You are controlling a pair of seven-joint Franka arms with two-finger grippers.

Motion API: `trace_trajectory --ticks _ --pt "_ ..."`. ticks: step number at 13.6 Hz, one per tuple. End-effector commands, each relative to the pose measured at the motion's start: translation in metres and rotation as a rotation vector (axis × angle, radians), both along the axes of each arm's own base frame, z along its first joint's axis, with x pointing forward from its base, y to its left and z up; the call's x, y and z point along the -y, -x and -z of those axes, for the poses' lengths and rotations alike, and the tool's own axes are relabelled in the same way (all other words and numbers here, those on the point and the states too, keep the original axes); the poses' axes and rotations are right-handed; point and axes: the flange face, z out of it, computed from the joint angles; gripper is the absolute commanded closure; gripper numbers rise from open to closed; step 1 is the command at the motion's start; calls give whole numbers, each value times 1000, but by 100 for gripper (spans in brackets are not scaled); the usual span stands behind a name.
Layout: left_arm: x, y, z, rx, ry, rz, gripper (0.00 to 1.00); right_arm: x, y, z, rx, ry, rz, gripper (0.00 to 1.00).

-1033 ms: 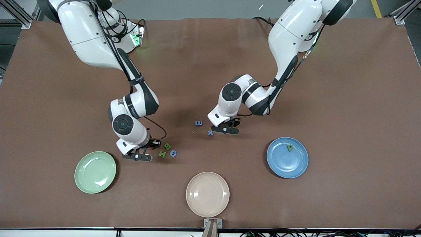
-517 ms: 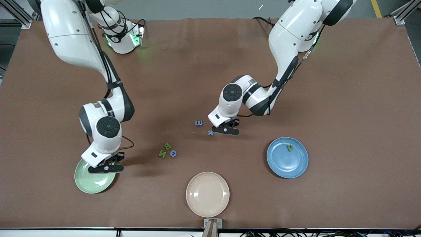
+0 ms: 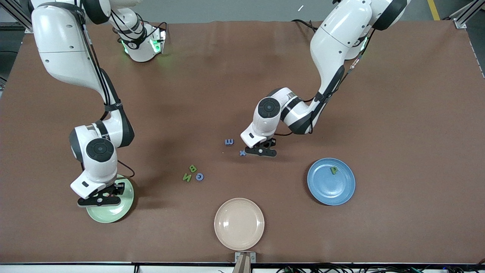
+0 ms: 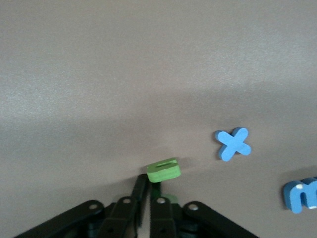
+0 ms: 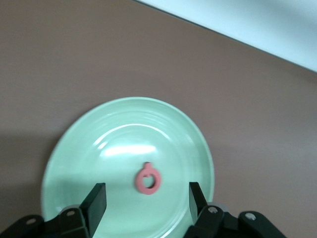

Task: Sort upper and lower case letters into plates
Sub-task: 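Grasp the green n with the left gripper while the right gripper grasps green B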

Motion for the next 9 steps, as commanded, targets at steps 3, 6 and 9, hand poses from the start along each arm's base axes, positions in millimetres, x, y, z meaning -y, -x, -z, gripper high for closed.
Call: trace_trajectory --ticks 3,6,9 --pt "2 -3 6 10 0 15 59 -92 14 -17 -99 -370 162 24" --pt "3 -12 8 73 23 57 56 -143 31 -14 -159 -515 267 24" --pt "12 -14 10 101 45 73 56 -193 54 -3 -172 -522 361 24"
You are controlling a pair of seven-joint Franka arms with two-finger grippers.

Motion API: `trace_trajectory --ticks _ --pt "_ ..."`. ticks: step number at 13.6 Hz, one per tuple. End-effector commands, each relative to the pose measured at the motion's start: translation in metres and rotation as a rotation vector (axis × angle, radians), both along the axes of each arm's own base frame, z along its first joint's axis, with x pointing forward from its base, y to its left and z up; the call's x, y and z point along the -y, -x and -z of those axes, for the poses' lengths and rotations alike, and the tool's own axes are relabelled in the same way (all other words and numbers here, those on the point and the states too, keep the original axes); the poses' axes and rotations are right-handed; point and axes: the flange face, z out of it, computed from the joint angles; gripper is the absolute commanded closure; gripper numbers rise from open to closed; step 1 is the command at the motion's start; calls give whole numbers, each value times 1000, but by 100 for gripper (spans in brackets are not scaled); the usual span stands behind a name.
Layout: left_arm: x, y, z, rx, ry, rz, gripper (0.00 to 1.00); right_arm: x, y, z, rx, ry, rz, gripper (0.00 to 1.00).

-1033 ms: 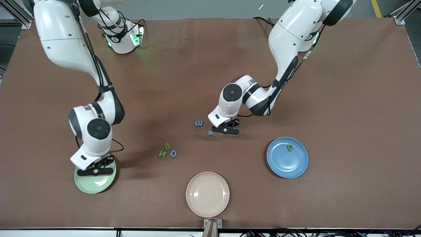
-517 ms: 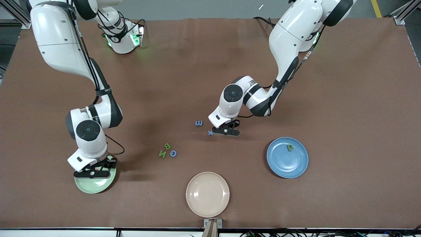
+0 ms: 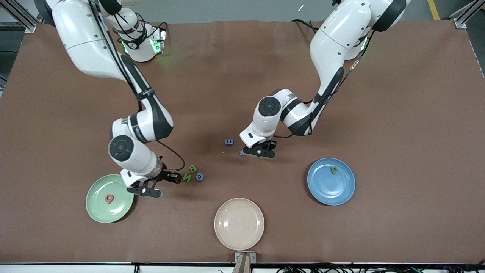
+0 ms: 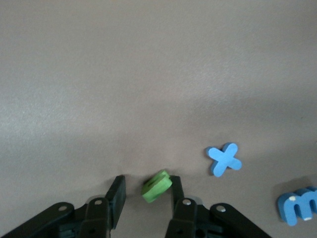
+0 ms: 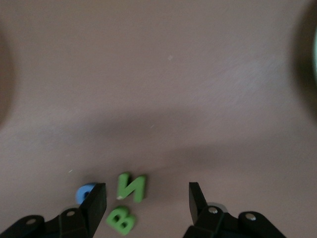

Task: Sort upper and lower case letters into plates
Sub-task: 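Grasp the green n with the left gripper while the right gripper grasps green B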

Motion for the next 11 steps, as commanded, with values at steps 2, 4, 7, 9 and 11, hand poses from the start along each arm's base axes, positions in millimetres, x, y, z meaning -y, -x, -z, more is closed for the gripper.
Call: trace_trajectory --ticks 2,4,7,9,11 --pt "9 -9 6 35 23 19 60 -28 35 28 -79 6 72 24" --pt "8 -8 7 30 22 7 71 -42 53 44 -100 16 85 24" --pt "5 -6 10 15 7 0 98 -51 58 54 -104 31 86 24" --pt "-5 -15 0 3 -21 -12 99 -52 58 59 -97 26 87 25" --pt "-38 -43 -35 9 -49 -70 99 -52 56 69 -80 18 87 25"
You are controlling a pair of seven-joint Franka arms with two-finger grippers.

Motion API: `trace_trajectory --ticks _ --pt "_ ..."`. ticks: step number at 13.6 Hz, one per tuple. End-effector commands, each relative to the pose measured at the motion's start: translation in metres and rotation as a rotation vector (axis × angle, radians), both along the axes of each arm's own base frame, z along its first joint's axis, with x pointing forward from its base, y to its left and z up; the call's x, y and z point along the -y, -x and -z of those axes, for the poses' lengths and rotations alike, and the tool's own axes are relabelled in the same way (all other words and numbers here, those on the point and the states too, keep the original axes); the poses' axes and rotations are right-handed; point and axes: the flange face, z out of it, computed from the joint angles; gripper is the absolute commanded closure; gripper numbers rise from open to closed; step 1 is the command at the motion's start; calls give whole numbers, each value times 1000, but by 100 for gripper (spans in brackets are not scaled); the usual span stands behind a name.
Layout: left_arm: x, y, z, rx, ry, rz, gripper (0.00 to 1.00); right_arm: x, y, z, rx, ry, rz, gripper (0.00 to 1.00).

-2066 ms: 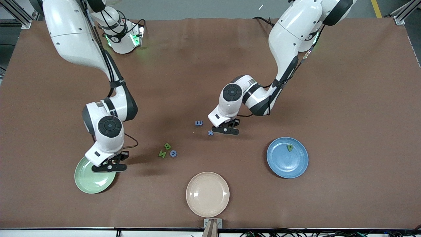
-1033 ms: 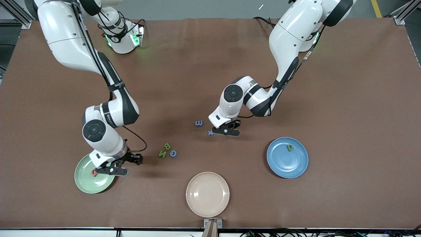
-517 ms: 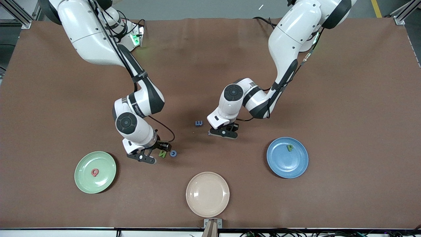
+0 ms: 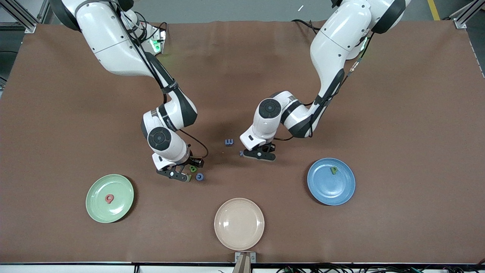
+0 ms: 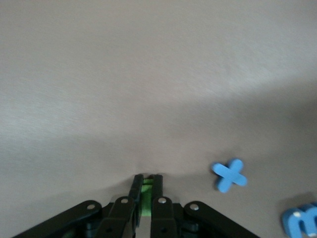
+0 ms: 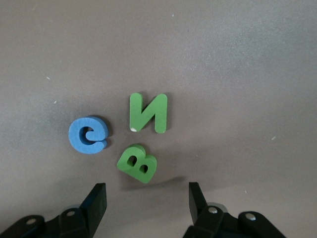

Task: Sort upper and lower case letters into plates
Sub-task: 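Grasp the green n with the left gripper while the right gripper grasps green B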

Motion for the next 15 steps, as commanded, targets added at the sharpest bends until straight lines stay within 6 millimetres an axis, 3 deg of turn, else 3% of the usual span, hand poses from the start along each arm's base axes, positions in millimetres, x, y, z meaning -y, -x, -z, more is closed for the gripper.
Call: trace_trajectory --ticks 1,3,5,7,8,9,10,12,15 --pt "-52 -42 -53 10 -45 -83 99 -1 -1 12 26 -13 20 25" --pt "-116 -78 -77 -3 -75 -183 98 -1 -2 18 33 -15 18 25" --pt "-170 -101 -72 -22 -101 -225 94 -1 -1 19 32 -10 14 26" --pt "-224 -120 -58 -44 -113 -255 87 -2 -1 18 32 -10 10 36" --pt "-245 -126 -54 -52 -118 -256 74 0 -2 18 35 -9 12 43" --pt "-258 -130 -51 -57 -120 -244 45 1 -2 18 35 -9 13 50" --pt "-261 -130 -49 -60 -123 -230 7 2 -3 18 36 -10 17 54" --pt "-236 -120 -54 -58 -121 -198 0 2 -4 17 37 -10 17 59" --pt "-141 -88 -64 -47 -85 -183 0 5 -8 11 43 -13 23 78"
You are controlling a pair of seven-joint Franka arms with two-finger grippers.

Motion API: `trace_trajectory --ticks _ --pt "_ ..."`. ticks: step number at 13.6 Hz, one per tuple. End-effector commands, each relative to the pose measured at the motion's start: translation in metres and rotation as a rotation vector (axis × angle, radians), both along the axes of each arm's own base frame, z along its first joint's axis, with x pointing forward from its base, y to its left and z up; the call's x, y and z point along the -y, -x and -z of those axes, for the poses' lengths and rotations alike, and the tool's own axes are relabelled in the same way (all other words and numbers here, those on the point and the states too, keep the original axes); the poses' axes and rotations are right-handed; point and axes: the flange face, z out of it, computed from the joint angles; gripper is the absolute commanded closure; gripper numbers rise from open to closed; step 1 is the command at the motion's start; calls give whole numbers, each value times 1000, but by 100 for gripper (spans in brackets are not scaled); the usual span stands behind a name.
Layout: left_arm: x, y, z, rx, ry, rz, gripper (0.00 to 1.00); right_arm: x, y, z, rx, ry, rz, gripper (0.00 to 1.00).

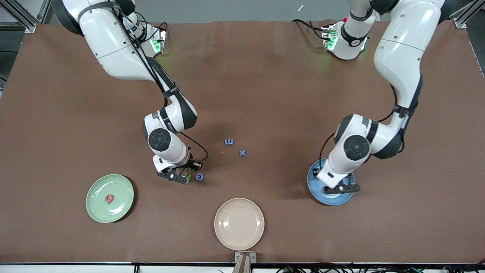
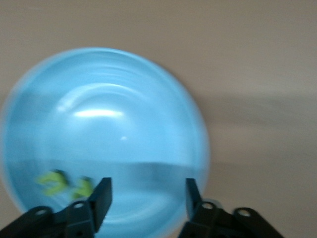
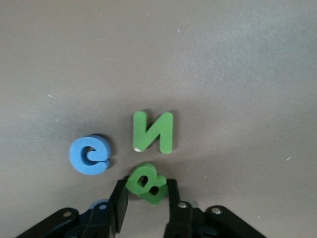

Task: Sort upper and lower case letters into plates
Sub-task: 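Drop the n on the blue plate while the right gripper drops B on green plate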

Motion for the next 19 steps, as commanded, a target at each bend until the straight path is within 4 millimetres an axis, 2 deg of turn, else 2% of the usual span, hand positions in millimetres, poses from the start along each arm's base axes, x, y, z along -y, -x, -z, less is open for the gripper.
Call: trace_trajectory --ticks 1,4,5,8,9,12,15,16,17,19 --pt "94 38 -10 20 12 -21 0 3 -2 1 3 0 17 82" --pt "181 74 3 25 48 -68 3 5 -8 -9 10 1 14 87" --pt "200 83 7 25 55 -103 6 20 -15 -14 5 15 23 88" --pt "251 102 30 22 85 -160 15 60 -45 -59 -46 75 -33 89" --pt "255 104 39 17 86 -168 21 74 -54 -68 -45 89 -61 89" --pt "273 111 51 18 100 -148 29 129 -74 -78 1 238 -182 89" --pt "277 109 56 32 120 -141 33 202 -88 -78 -12 285 -280 89" --pt "277 109 58 31 119 -139 38 228 -91 -74 -20 284 -288 88" --pt "276 110 59 29 116 -138 43 245 -94 -73 2 277 -300 85" --pt "276 112 62 24 113 -144 59 256 -97 -66 23 271 -287 57"
